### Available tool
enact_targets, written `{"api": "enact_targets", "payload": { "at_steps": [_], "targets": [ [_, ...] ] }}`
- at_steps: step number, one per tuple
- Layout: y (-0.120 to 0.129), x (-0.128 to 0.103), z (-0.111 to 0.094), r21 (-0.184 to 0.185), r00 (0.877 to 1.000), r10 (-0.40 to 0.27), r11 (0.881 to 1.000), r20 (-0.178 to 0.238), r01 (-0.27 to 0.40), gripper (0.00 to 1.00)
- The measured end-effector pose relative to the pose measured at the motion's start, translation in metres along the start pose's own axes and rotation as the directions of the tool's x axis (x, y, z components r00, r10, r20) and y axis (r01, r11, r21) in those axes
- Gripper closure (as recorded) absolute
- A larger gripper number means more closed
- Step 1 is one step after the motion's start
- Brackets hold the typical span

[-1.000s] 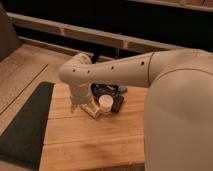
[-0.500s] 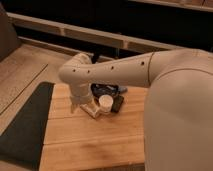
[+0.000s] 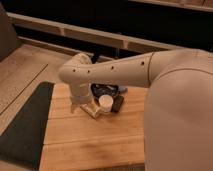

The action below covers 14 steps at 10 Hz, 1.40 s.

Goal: Wipe the white sponge on the table

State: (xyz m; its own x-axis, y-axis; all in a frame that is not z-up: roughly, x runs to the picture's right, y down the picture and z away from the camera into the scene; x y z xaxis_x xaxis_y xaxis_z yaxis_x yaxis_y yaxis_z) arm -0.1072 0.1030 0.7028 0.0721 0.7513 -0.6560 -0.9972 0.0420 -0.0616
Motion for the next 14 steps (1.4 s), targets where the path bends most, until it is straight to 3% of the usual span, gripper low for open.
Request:
{"api": "enact_targets", "payload": {
  "at_steps": [4,6,8,10,12,14],
  "targets": [
    [-0.007,-0.010,-0.006,0.028,0.999,-0.015,0.999,0.028,0.015,0.35],
    [-0.015,-0.024,-0.013,0.033,0.997,-0.035,0.999,0.070,0.033,0.35],
    [-0.034,-0.049,-0.033,0.035,0.983,-0.076,0.997,0.168,0.071,0.35],
    [-0.054,-0.067,-0.061,0.063,0.952,-0.137,0.990,0.272,0.125,0.35],
    [-0.073,-0.075,-0.074,0.095,0.937,-0.149,0.988,0.317,0.125,0.35],
    [-0.069,-0.074,-0.074,0.091,0.937,-0.153,0.987,0.314,0.130,0.35]
  ]
}}
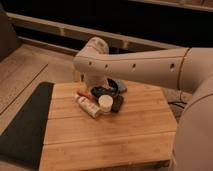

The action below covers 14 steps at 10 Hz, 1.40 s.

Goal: Wipe the white sponge on the table

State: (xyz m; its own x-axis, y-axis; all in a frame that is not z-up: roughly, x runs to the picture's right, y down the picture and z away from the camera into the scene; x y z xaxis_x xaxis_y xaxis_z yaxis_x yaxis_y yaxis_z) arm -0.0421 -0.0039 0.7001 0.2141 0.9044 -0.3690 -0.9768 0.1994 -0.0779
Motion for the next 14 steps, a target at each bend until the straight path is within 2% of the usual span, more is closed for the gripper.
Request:
{"api": "enact_targets", "payload": {
  "at_steps": [2,3,5,6,8,9,10,14],
  "targets": [
    [-0.002,-0.001,0.001,0.002,1.000,0.001,1.000,0.002,-0.001,0.35],
    [-0.021,-0.009,0.003,0.013,0.999,0.037,0.999,0.023,-0.037,0.35],
    [-0.079,-0.028,-0.001,0.029,0.988,0.106,0.994,0.109,-0.109,0.35],
    [-0.109,-0.033,-0.002,0.029,0.982,0.119,0.992,0.144,-0.124,0.35],
    [-0.150,-0.031,-0.001,0.030,0.977,0.130,0.990,0.171,-0.137,0.35],
    [-0.185,-0.025,-0.004,0.012,0.967,0.167,0.985,0.194,-0.172,0.35],
    [-0.200,-0.023,-0.005,0.014,0.963,0.178,0.983,0.202,-0.185,0.35],
    [-0.200,-0.020,-0.003,0.006,0.962,0.190,0.981,0.196,-0.195,0.35]
  ]
}}
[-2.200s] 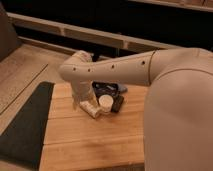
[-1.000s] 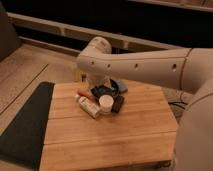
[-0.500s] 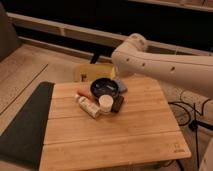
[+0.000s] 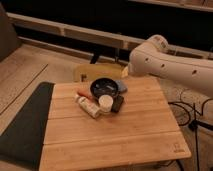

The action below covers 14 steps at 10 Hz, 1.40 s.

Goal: Wipe the white sponge on the table

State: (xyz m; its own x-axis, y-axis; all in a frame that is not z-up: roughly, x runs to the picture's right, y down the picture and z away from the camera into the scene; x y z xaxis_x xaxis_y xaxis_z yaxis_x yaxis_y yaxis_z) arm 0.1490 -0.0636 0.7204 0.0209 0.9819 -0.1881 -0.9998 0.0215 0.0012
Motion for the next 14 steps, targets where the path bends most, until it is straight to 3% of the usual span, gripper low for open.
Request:
{"api": "enact_targets", "payload": {
  "at_steps": [3,5,6,8,11,12,14],
  "targets": [
    [-0.047,-0.013,0.025,0.057,0.995,0.104,0.993,0.002,-0.103,0.35],
    [-0.083,-0.038,0.051,0.044,0.991,0.129,0.990,0.039,-0.131,0.35],
    [-0.091,-0.047,0.059,0.017,0.991,0.120,0.993,0.058,-0.121,0.35],
    [-0.088,-0.061,0.074,-0.102,0.992,0.085,0.992,0.096,-0.075,0.35],
    [-0.052,-0.043,0.101,-0.260,0.999,0.014,0.966,0.053,0.001,0.35],
    [-0.046,-0.040,0.105,-0.282,0.999,0.002,0.959,0.046,0.011,0.35],
    [-0.047,-0.039,0.105,-0.285,0.999,-0.001,0.958,0.044,0.013,0.35]
  ]
}}
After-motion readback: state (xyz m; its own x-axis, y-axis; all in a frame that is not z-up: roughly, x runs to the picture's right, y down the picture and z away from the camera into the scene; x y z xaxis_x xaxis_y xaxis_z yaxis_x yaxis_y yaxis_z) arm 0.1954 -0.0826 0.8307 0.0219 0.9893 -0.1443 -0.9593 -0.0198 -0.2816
